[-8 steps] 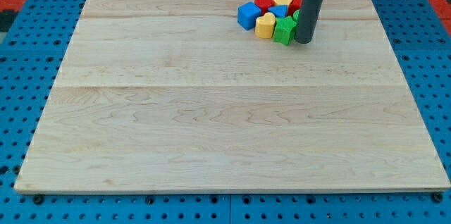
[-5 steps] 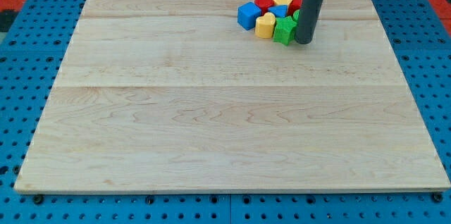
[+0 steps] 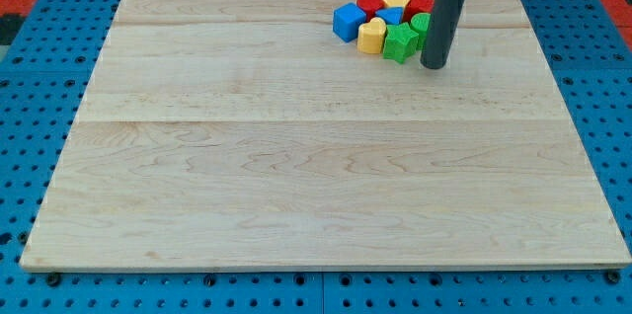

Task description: Push the yellow hexagon down to the red circle

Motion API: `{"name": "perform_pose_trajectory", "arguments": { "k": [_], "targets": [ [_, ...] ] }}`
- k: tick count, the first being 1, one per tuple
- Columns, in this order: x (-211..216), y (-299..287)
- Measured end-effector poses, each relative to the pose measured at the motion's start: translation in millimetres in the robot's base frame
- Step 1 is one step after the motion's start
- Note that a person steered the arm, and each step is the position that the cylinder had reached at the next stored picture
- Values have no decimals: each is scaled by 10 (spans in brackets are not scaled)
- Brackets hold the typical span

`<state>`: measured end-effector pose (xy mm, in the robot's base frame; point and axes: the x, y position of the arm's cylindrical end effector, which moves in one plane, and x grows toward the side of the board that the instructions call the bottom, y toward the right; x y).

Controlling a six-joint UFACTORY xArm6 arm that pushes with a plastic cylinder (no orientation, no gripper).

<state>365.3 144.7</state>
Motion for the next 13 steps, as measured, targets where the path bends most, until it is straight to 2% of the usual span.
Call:
{"name": "perform_pose_trajectory", "arguments": {
  "k": [1,2,3,6,7,9,10,12,13],
  "targets": [
    [-12,108],
    [-235,104],
    [-327,375],
    [-1116,525],
    [-1301,396],
    [-1341,-1577],
    [-1283,-1571],
    [-842,-1929],
    [-795,-1165]
  ]
}}
